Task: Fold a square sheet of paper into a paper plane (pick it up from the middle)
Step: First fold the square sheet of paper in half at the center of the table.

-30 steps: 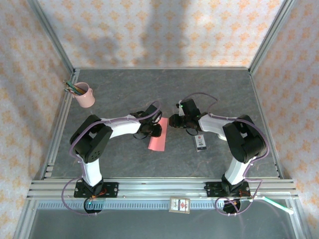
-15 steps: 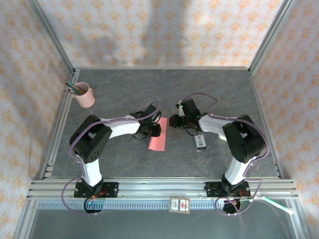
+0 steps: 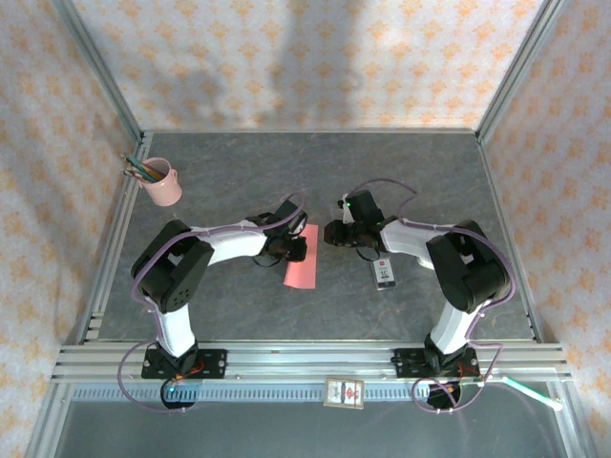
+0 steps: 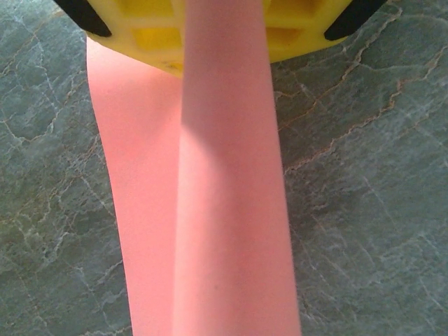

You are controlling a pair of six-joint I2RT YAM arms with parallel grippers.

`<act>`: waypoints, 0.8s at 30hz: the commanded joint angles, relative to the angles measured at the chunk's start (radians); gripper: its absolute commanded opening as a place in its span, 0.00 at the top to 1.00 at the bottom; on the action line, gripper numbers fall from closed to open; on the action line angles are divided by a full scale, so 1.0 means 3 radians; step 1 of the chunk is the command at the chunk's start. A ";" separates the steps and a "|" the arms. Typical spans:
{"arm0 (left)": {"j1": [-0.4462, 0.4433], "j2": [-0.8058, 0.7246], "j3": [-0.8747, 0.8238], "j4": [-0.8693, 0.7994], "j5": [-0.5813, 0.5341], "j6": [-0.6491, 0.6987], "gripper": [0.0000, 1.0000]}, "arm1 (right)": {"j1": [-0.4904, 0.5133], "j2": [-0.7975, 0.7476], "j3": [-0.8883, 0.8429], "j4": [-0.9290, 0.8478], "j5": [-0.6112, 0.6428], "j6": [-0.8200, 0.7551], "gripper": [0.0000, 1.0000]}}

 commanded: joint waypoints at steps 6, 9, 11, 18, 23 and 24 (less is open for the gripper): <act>0.0219 0.0394 -0.0177 -0.0319 -0.0784 0.0083 0.76 | -0.0021 -0.0013 -0.0055 0.0016 -0.0016 0.0007 0.70; 0.0217 0.0410 -0.0193 -0.0315 -0.0824 0.0073 0.75 | -0.0021 -0.0008 -0.0055 0.0018 -0.0021 0.0008 0.70; 0.0216 0.0410 -0.0203 -0.0305 -0.0826 0.0072 0.74 | -0.0021 -0.0010 -0.0052 0.0011 -0.0019 0.0009 0.70; 0.0217 0.0429 -0.0184 -0.0330 -0.0883 0.0093 0.73 | -0.0019 -0.0009 -0.0040 -0.0004 -0.0015 -0.0006 0.70; 0.0217 0.0440 -0.0183 -0.0340 -0.0873 0.0108 0.76 | -0.0021 -0.0023 -0.0039 -0.0045 0.0022 -0.0027 0.70; 0.0217 0.0445 -0.0183 -0.0345 -0.0868 0.0117 0.76 | -0.0021 -0.0031 -0.0040 -0.0050 0.0030 -0.0032 0.70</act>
